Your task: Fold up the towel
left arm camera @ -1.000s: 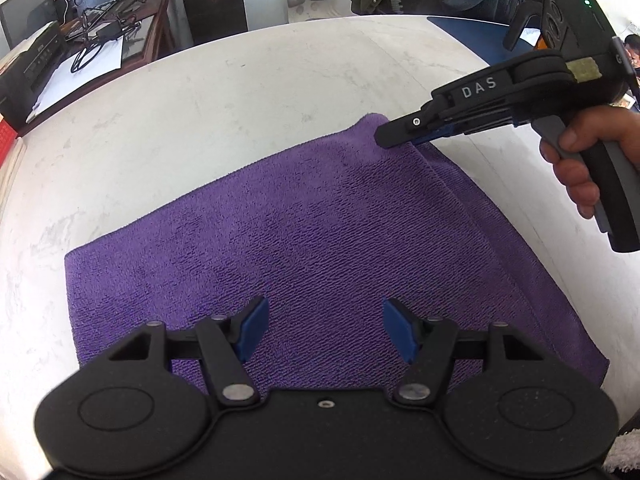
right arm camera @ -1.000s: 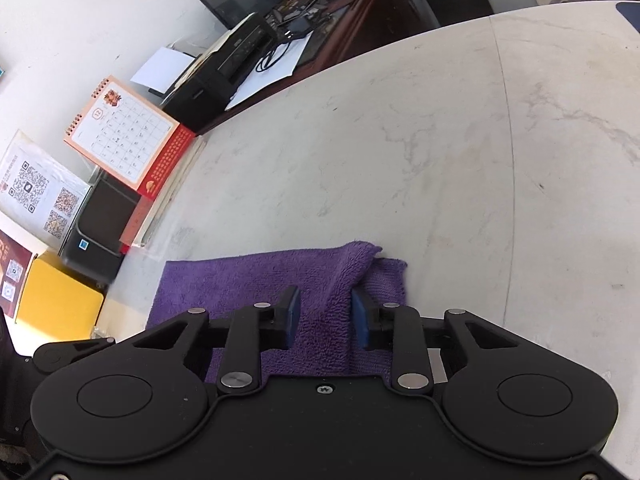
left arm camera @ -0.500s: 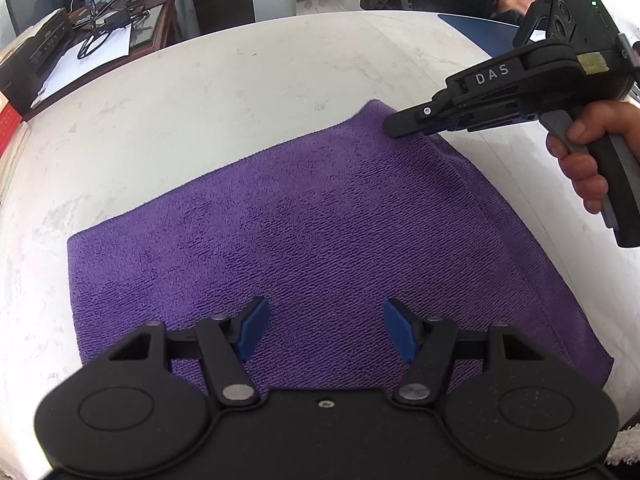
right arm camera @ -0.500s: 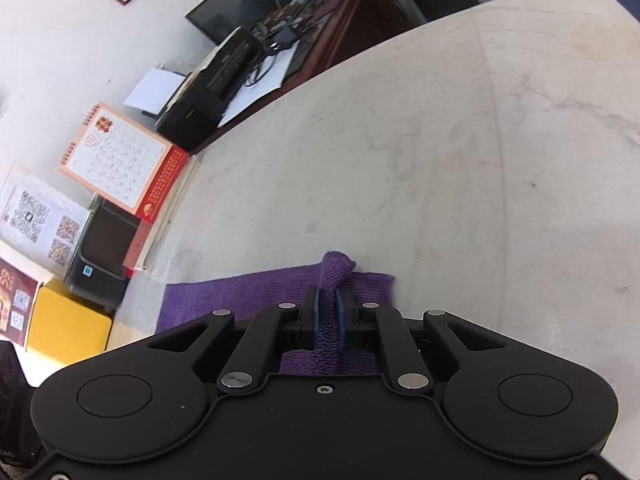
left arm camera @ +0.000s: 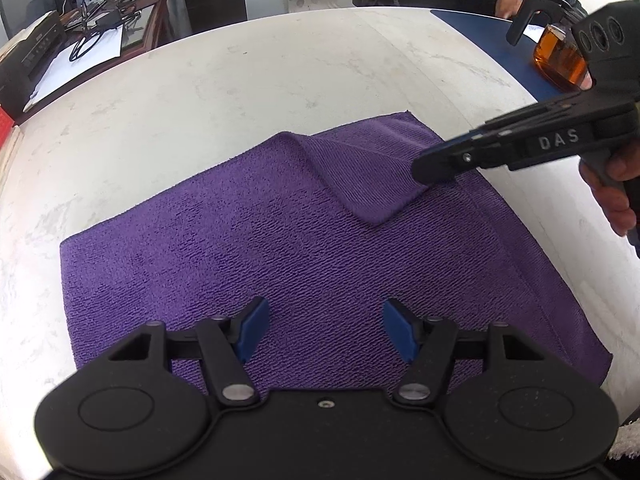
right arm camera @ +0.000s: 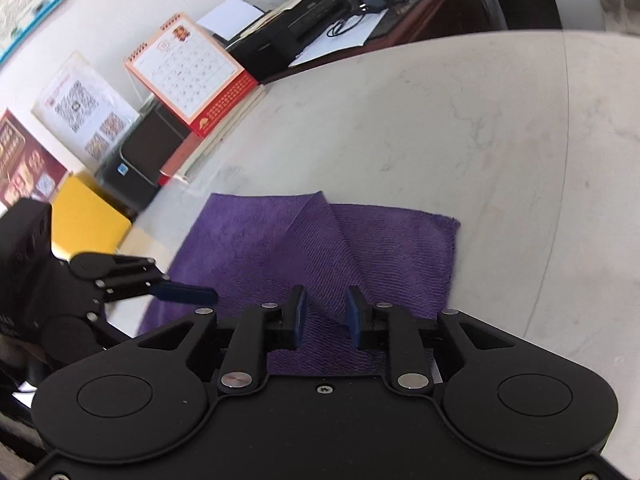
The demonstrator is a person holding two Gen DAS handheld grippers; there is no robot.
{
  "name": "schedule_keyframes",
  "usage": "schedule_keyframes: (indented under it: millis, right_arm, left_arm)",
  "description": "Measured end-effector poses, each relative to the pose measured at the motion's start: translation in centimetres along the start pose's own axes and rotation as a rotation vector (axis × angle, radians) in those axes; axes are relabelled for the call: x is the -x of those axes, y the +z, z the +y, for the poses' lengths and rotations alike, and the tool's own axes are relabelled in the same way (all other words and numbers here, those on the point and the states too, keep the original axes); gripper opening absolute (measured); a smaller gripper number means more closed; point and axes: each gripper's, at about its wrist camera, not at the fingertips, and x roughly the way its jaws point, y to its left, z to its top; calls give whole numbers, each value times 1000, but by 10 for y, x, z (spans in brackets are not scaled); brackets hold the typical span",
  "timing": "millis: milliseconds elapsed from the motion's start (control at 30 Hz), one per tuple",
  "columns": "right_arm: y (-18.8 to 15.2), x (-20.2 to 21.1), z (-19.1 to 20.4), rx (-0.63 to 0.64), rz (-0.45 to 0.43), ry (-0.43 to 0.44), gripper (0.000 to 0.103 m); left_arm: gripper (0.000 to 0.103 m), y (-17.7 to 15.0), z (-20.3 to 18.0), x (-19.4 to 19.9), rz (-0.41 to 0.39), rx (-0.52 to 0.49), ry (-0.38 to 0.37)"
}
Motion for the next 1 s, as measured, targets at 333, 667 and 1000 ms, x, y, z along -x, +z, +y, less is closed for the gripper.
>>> schedule_keyframes:
  millis: [333,667,1000]
  right_arm:
    - [0,-4,29,333,-3,-84,35]
    - [-17,-23,78,704,11,-109,35]
    - [-10,-39,69,633,-1,-163,12]
  left_arm:
    - [61,-2,-2,-1,17,-2,0]
    - [61,-1,-2,-4,31,-11,0]
    - [62,-2,2,-5,37,-5,-2]
